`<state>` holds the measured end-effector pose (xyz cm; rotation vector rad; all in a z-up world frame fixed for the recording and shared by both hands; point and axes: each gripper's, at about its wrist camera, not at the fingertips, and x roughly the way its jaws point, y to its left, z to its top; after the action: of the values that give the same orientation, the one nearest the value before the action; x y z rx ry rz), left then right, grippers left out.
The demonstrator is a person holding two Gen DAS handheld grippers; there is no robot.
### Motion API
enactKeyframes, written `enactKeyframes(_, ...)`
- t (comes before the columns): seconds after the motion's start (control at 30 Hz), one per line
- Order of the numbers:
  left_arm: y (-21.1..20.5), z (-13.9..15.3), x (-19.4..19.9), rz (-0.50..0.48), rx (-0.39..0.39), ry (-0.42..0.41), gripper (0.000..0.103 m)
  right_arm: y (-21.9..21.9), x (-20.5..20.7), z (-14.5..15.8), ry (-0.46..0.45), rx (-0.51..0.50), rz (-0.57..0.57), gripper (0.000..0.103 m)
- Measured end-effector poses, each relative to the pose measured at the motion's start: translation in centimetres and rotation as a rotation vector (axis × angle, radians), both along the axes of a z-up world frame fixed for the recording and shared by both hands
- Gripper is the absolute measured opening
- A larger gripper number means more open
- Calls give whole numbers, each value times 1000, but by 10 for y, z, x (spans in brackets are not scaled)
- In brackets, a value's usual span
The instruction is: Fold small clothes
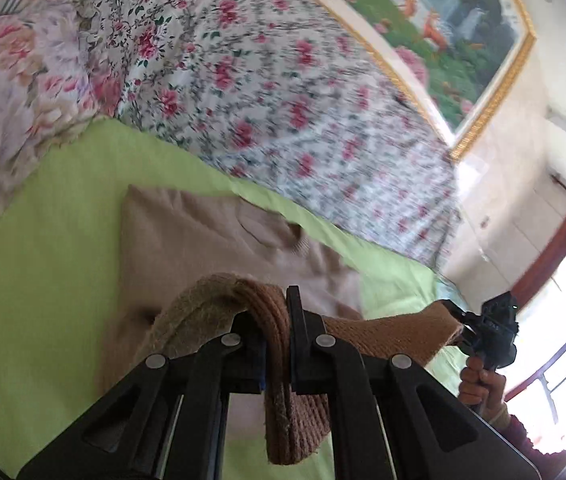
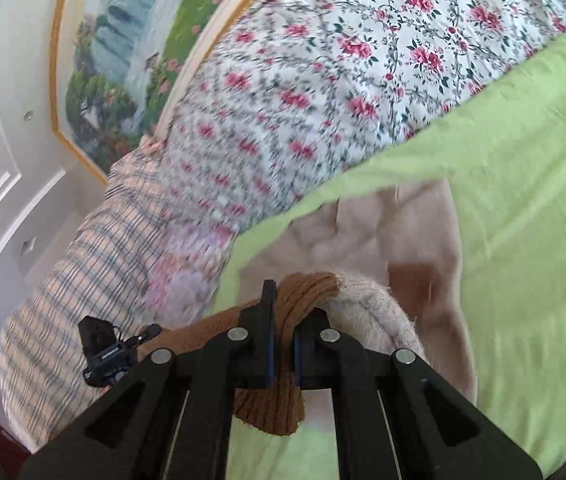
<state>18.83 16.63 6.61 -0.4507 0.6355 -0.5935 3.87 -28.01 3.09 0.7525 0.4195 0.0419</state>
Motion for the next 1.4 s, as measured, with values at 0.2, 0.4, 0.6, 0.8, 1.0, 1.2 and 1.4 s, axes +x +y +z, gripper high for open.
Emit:
enactKeyframes(0.2,-4,-34,98,71,41,92,5,-51,82,-42,114,14,-39,7)
enactKeyframes(0.4,-11,-81,154,104,100,187,6,-75,120,-93,241,34,-81,11)
enactKeyframes(0.6,-12,-91,149,90,138,214,20,-82,105,-85,258,66,-110,20)
enactKeyframes(0.8,-28,-84,76,-15,152,167,34,-47,58,-53,166,-68,-53,28)
enactKeyframes(1.0,-113,-118,57,-211,288,224,33,38,102,-85,337,-264,275,28)
enactKeyframes(1.2,-107,-101,120,-91,393,181,29,2,146,-89,452,-451,56,28)
enactKeyframes(1.4,-33,-82,183,211,295,209,28,-78,128,-69,314,-181,-233,28)
